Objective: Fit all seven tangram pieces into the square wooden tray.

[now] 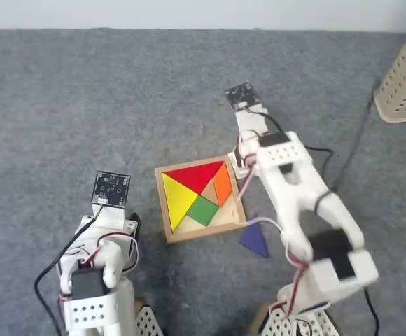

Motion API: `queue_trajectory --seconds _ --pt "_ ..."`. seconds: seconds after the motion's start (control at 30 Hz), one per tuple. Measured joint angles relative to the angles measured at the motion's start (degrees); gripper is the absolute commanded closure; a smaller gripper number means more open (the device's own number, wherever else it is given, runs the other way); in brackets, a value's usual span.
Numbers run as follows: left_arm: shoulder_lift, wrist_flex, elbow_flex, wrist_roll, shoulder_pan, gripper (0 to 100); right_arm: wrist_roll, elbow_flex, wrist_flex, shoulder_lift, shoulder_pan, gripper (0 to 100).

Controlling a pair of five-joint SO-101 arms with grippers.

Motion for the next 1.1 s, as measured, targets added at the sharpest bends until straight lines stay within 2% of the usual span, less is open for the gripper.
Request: queue_trajectory --seconds 0.27,0.47,0.67,0.83,1.1 --pt "0.0 0.0 0.0 0.0 0.0 83 -6.68 -10.81 4.04 11.6 2.55 86.4" --pt "0.0 0.0 0.0 0.0 0.0 83 -7.56 -13.54 6.42 14.24 3.08 86.6" --pt "0.0 0.0 0.0 0.0 0.0 83 -7.56 -13.89 7.65 14.24 3.43 99.5" --pt "0.0 0.0 0.0 0.0 0.0 83 -7.47 -13.89 8.0 14.24 3.6 94.6" --pt "0.0 0.0 0.0 0.0 0.0 83 -5.98 -13.1 10.99 7.65 3.52 93.9"
